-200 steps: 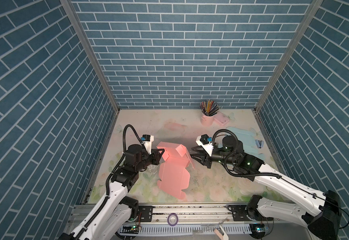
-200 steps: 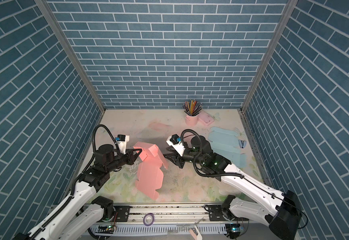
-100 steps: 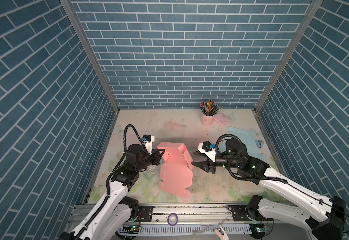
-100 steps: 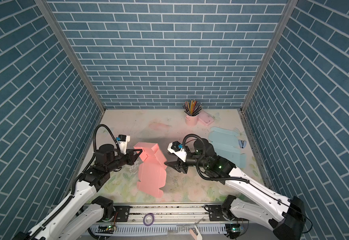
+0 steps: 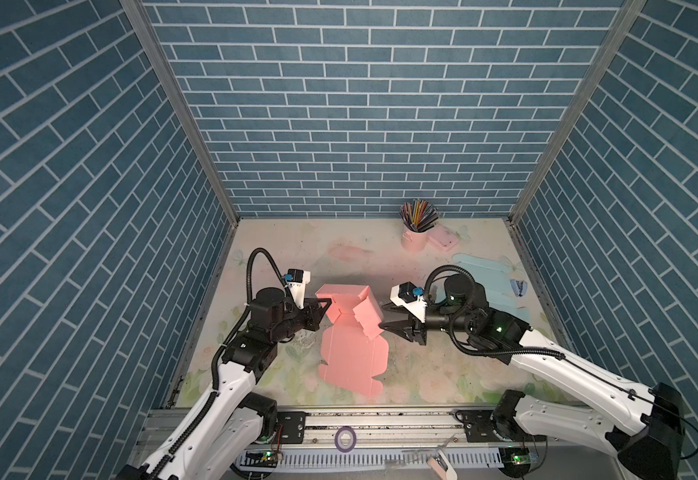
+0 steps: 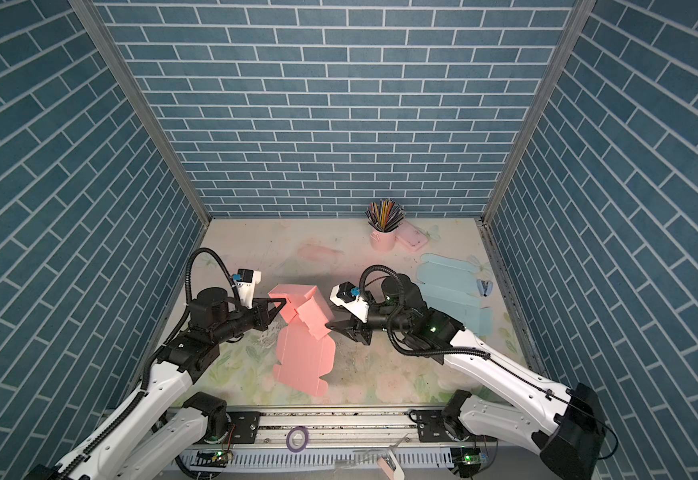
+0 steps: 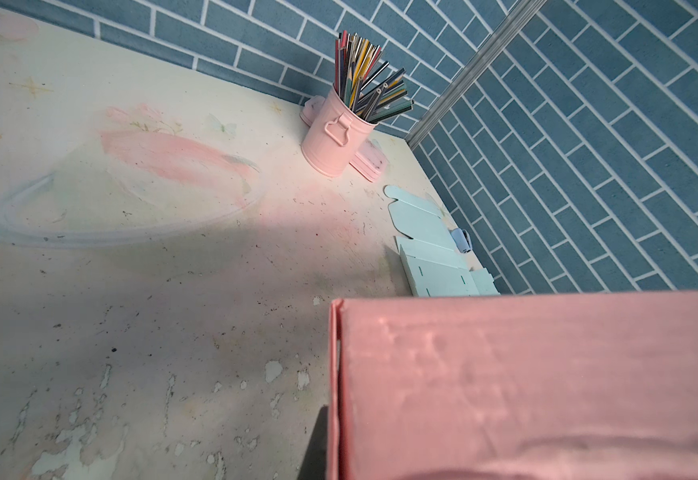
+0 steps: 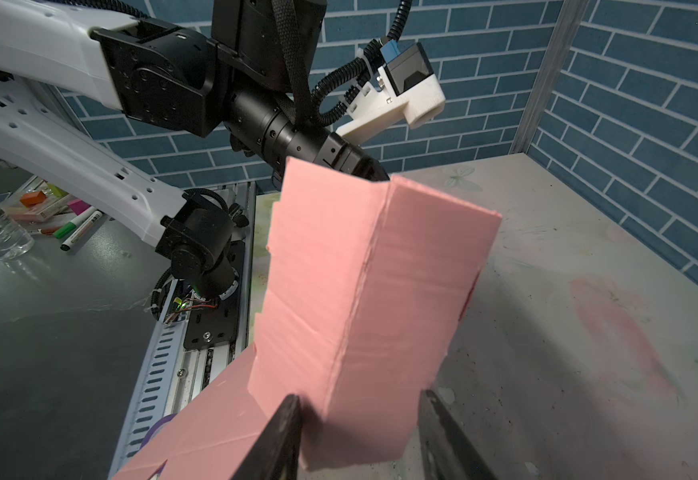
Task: Fold the paper box
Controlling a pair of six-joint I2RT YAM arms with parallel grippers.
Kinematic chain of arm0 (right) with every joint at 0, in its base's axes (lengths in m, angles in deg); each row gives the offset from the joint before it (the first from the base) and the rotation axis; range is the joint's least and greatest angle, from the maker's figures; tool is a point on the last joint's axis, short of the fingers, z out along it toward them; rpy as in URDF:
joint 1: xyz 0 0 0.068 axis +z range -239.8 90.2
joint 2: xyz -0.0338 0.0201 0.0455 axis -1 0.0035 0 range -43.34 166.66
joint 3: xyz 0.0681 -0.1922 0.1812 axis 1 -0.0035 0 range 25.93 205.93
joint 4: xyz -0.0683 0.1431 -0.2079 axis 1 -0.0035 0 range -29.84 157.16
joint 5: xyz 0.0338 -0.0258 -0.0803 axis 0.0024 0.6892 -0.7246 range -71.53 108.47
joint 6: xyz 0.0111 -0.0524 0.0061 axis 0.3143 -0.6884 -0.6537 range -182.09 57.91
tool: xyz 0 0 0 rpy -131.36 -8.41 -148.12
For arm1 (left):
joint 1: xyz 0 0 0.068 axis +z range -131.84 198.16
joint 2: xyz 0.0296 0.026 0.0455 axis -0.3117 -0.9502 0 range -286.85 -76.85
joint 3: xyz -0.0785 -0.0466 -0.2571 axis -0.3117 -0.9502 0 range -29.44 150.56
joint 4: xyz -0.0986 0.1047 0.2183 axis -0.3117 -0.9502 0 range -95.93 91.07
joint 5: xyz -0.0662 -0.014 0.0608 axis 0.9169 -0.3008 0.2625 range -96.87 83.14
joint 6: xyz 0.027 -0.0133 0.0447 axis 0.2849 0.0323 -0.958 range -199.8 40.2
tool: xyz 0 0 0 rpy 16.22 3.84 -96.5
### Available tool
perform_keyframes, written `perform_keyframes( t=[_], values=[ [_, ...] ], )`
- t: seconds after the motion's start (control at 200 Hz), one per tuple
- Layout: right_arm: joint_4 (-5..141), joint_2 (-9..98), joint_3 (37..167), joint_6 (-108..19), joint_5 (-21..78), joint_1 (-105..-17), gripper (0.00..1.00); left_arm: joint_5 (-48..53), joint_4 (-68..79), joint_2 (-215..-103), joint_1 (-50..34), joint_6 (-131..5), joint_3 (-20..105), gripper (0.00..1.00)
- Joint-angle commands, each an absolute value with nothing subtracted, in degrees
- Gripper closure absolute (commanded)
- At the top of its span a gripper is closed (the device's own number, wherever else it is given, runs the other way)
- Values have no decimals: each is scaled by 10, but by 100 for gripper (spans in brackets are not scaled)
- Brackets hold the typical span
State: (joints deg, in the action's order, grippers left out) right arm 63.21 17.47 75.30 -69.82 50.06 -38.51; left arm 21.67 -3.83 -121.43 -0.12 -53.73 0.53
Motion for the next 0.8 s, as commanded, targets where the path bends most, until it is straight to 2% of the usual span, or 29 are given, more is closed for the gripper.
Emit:
perform_keyframes(
  t=[0.0, 0.15, 0.525, 0.795],
  values=[
    [664, 188, 776, -699, 536, -383, 56, 218, -35, -1208, -2, -540, 19, 100],
    [680, 216, 784, -678, 527, -376, 59, 196, -47, -1211, -2, -542, 21, 100],
    [690, 305, 822, -629, 358, -338, 64, 90, -95, -1208, -2, -531, 35, 100],
    [689, 372, 856, -582, 208, -303, 56, 4, -110, -1216, -10, -524, 38, 100]
  ],
)
